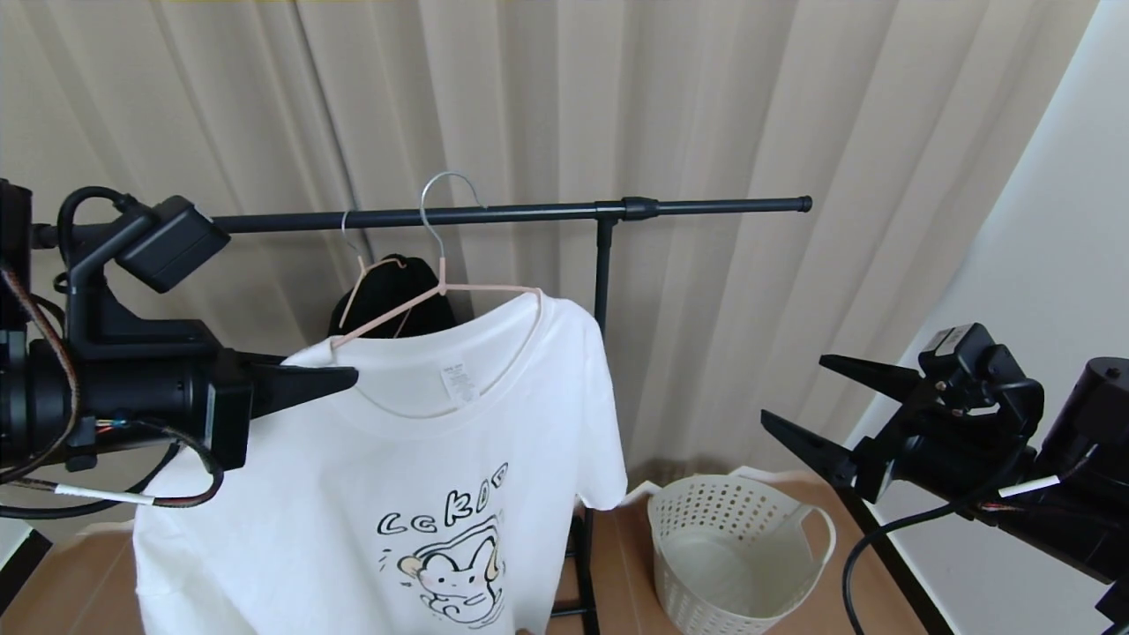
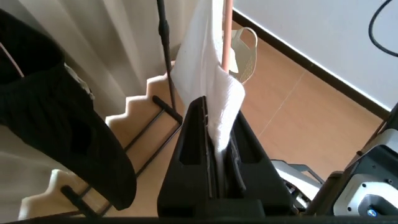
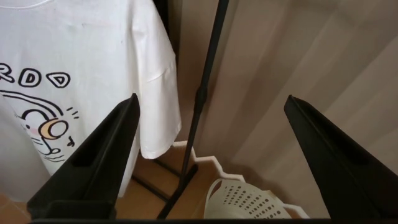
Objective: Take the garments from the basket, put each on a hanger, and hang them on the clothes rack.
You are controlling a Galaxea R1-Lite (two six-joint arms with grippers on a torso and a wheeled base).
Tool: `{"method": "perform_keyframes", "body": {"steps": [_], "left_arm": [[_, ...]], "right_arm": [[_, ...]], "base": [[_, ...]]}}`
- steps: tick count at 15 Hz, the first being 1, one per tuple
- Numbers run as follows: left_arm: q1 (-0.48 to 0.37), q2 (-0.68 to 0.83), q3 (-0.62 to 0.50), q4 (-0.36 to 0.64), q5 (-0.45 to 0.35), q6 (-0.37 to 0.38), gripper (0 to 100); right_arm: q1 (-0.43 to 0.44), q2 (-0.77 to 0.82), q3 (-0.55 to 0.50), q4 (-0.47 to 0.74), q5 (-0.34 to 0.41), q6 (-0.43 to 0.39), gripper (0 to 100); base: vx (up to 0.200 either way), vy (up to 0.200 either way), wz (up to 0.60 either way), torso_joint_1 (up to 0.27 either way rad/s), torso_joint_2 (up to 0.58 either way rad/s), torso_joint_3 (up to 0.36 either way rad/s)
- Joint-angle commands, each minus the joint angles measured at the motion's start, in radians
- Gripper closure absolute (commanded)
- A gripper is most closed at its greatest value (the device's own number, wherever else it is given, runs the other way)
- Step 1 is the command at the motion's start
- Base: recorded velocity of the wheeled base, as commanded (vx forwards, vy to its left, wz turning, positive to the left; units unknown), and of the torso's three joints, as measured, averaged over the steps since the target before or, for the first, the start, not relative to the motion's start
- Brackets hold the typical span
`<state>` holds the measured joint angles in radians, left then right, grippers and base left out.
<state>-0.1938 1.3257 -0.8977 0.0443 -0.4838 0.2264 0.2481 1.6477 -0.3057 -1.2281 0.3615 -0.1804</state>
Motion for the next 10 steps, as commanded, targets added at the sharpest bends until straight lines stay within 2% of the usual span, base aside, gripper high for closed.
{"method": "perform_keyframes", "body": {"steps": [1, 4, 8, 10], "left_arm": [[0.002, 0.036, 0.0, -0.02, 0.013, -0.013, 100], [-0.001, 0.099, 0.0, -0.08, 0.045, -0.03, 100], [-0.001, 0.174, -0.004, -0.184, 0.065, -0.093, 100], [-0.001, 0.208, -0.001, -0.234, 0.085, -0.094, 100]], "right_arm": [[0.0, 0.0, 0.0, -0.001, 0.001, -0.001, 0], [0.0, 0.001, 0.0, -0.001, 0.001, -0.001, 0], [0.0, 0.001, 0.0, -0.002, -0.001, -0.001, 0], [0.0, 0.003, 0.002, -0.002, 0.001, -0.001, 0]], "base": [[0.0, 0.0, 0.0, 0.0, 0.0, 0.0], [0.0, 0.0, 0.0, 0.0, 0.0, 0.0], [0.0, 0.0, 0.0, 0.0, 0.0, 0.0], [0.0, 0.0, 0.0, 0.0, 0.0, 0.0]]}}
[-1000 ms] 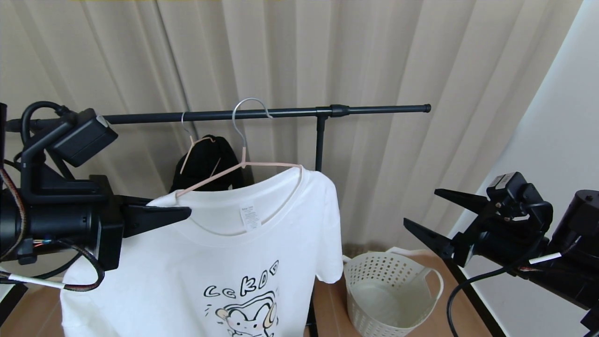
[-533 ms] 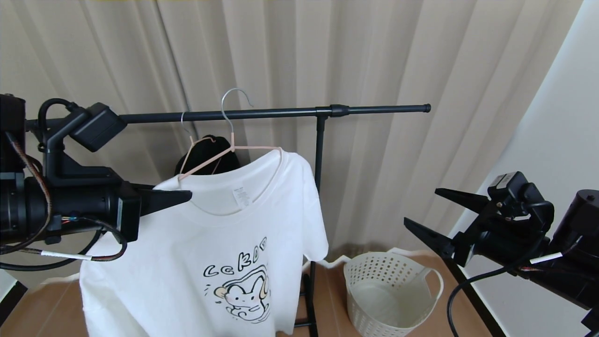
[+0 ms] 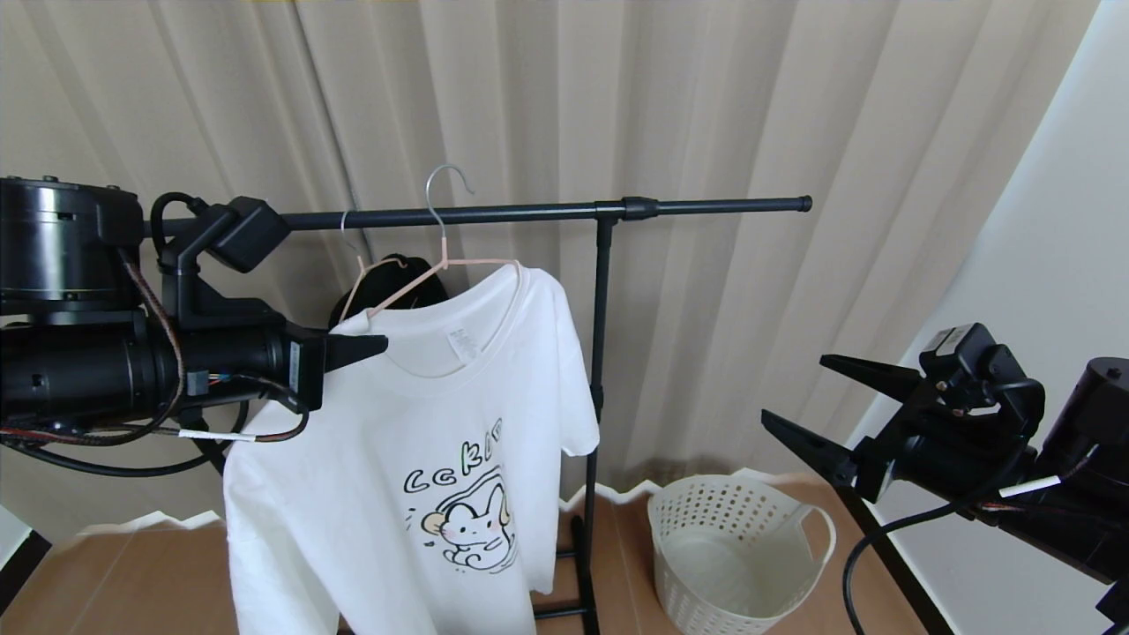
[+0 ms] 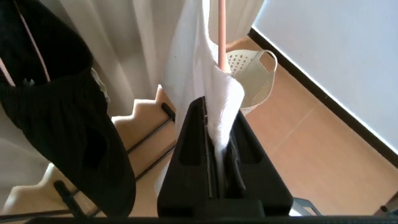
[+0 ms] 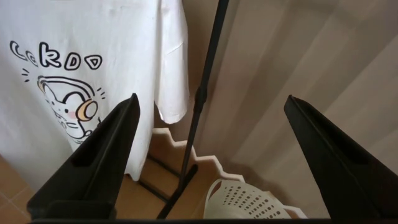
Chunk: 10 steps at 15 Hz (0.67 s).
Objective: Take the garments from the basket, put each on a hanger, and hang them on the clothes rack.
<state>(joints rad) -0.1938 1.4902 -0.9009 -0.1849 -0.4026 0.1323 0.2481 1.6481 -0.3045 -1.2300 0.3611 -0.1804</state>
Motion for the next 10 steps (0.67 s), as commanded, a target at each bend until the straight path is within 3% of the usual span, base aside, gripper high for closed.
{"method": "perform_keyframes", "body": {"steps": [1, 6, 10], "left_arm": [[0.002, 0.065, 0.002, -0.042, 0.007, 0.0, 100], [0.004, 0.153, 0.0, -0.14, 0.065, -0.003, 100], [0.004, 0.232, -0.015, -0.26, 0.117, -0.068, 100]], "right_arm": [[0.0, 0.002, 0.001, 0.0, -0.001, -0.001, 0], [0.0, 0.001, 0.001, 0.0, 0.001, -0.001, 0], [0.0, 0.001, 0.001, 0.0, -0.001, -0.001, 0]], "base": [[0.0, 0.0, 0.0, 0.0, 0.0, 0.0], [0.0, 0.0, 0.0, 0.0, 0.0, 0.0], [0.0, 0.0, 0.0, 0.0, 0.0, 0.0]]}}
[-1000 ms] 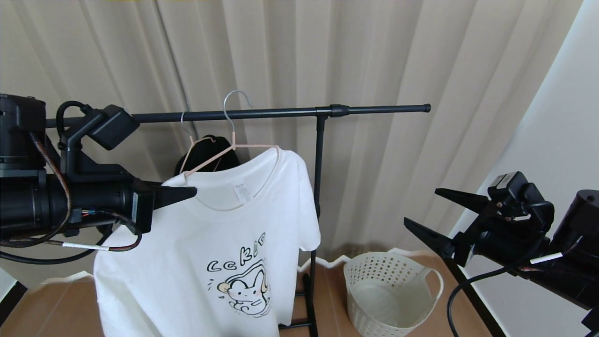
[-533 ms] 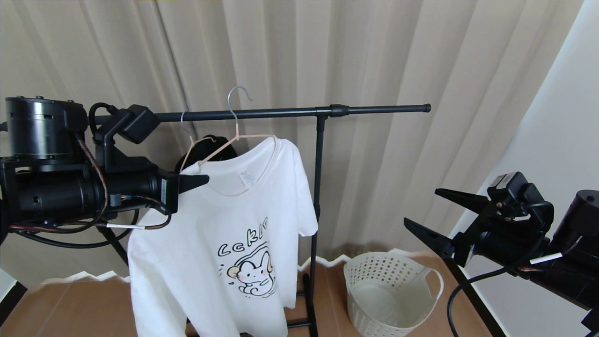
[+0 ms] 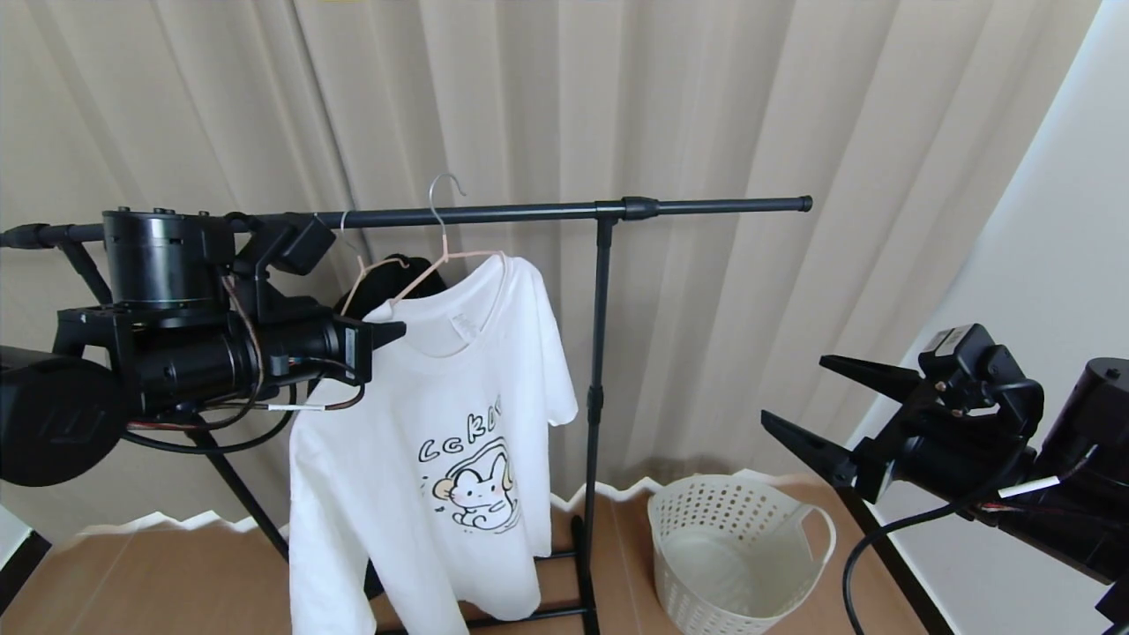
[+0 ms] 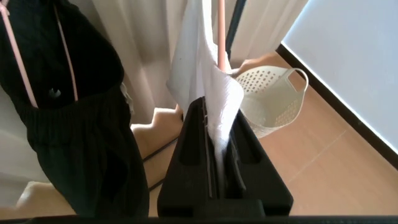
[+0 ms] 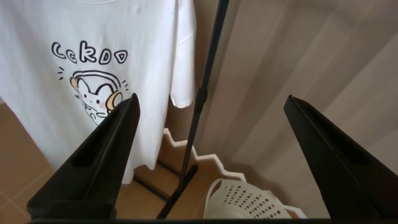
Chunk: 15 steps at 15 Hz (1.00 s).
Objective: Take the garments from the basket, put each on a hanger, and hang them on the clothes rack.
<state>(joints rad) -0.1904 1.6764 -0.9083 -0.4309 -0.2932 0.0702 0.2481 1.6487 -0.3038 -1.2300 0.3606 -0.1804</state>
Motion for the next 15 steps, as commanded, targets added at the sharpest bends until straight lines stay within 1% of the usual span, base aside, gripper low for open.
{"method": "perform_keyframes", "body": {"steps": [1, 3, 5, 7, 13, 15], "left_arm": [[0.0, 0.069, -0.011, -0.042, 0.023, -0.009, 100], [0.0, 0.112, -0.035, -0.071, 0.054, -0.013, 100], [-0.001, 0.14, -0.061, -0.078, 0.065, -0.033, 100], [-0.001, 0.175, -0.098, -0.078, 0.065, -0.064, 100], [-0.001, 0.253, -0.182, -0.078, 0.066, -0.07, 100], [-0.001, 0.278, -0.208, -0.078, 0.066, -0.082, 100]], "right_arm": [[0.0, 0.0, 0.0, 0.0, 0.001, -0.001, 0], [0.0, 0.0, 0.0, 0.0, 0.0, -0.001, 0], [0.0, 0.0, 0.0, 0.0, 0.0, -0.001, 0], [0.0, 0.003, -0.001, 0.0, 0.0, -0.001, 0], [0.0, 0.008, -0.001, 0.0, 0.0, -0.001, 0], [0.0, 0.008, -0.003, 0.0, 0.0, -0.001, 0]], "base": [[0.0, 0.0, 0.0, 0.0, 0.0, 0.0], [0.0, 0.0, 0.0, 0.0, 0.0, 0.0], [0.0, 0.0, 0.0, 0.0, 0.0, 0.0], [0.0, 0.0, 0.0, 0.0, 0.0, 0.0], [0.0, 0.0, 0.0, 0.0, 0.0, 0.0], [0.0, 0.0, 0.0, 0.0, 0.0, 0.0]]}}
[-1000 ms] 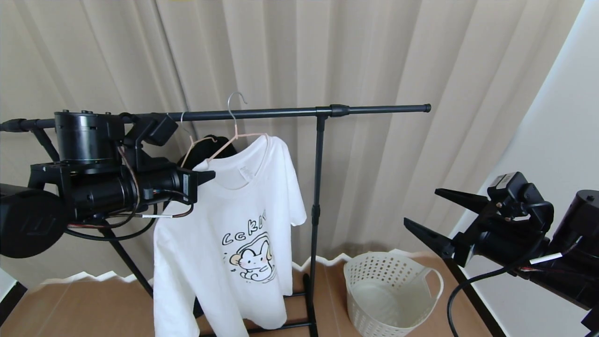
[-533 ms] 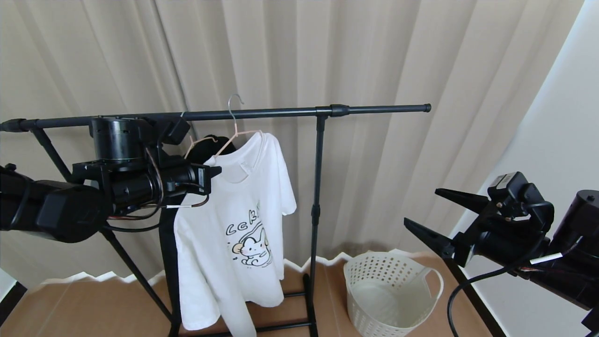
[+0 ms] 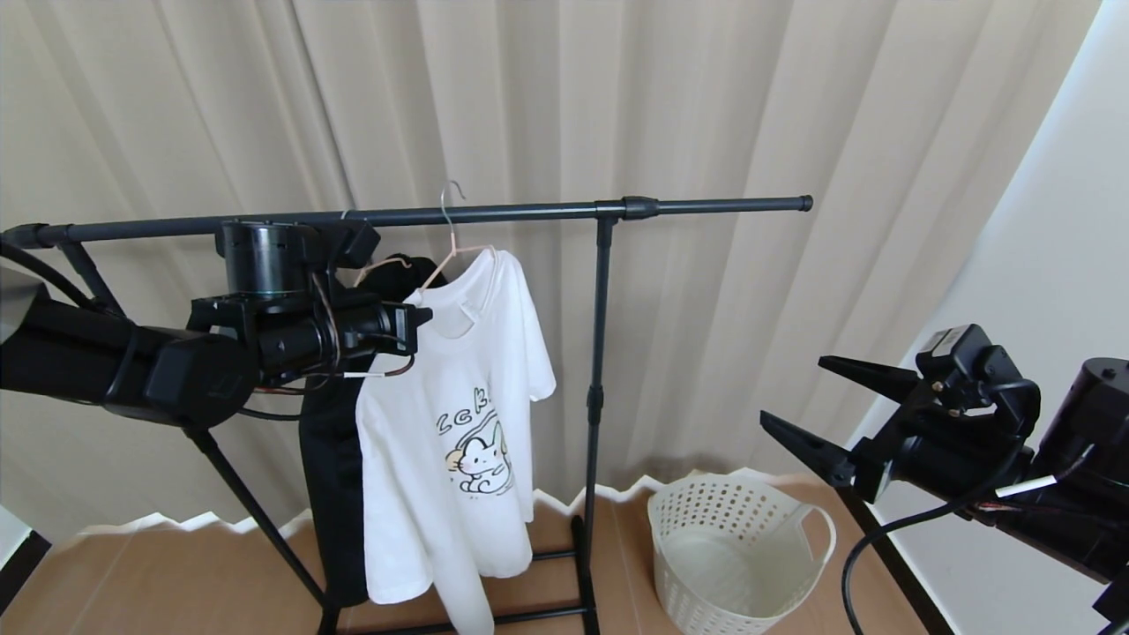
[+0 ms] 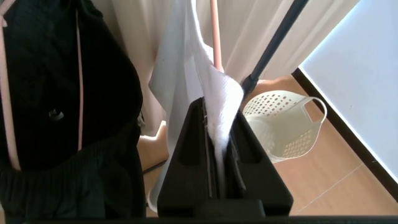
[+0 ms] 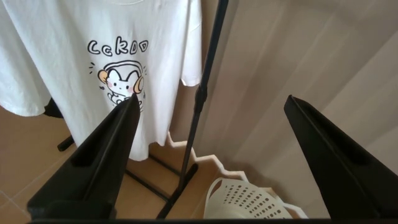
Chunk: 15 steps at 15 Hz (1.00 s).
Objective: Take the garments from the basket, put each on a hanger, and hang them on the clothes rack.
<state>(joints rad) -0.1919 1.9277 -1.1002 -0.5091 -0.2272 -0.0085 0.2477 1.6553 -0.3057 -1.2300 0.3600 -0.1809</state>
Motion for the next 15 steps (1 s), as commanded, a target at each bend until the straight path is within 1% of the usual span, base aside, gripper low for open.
{"method": "perform_keyframes", "body": {"steps": [1, 6, 7, 15], "left_arm": [[-0.003, 0.034, -0.021, 0.0, 0.0, -0.004, 100], [-0.004, 0.056, -0.018, -0.009, 0.0, -0.002, 100], [-0.004, 0.067, -0.01, -0.034, 0.0, -0.002, 100], [-0.004, 0.105, -0.021, -0.037, 0.0, -0.004, 100]], "right_arm": [[-0.001, 0.003, -0.001, 0.0, 0.0, 0.0, 0], [-0.001, 0.009, 0.0, 0.0, 0.0, 0.0, 0], [-0.001, 0.009, 0.0, 0.0, 0.0, 0.0, 0], [-0.001, 0.011, 0.0, 0.0, -0.001, 0.0, 0]], "base": [[0.0, 0.0, 0.0, 0.0, 0.0, 0.0], [0.0, 0.0, 0.0, 0.0, 0.0, 0.0], [0.0, 0.0, 0.0, 0.0, 0.0, 0.0], [0.0, 0.0, 0.0, 0.0, 0.0, 0.0]]}}
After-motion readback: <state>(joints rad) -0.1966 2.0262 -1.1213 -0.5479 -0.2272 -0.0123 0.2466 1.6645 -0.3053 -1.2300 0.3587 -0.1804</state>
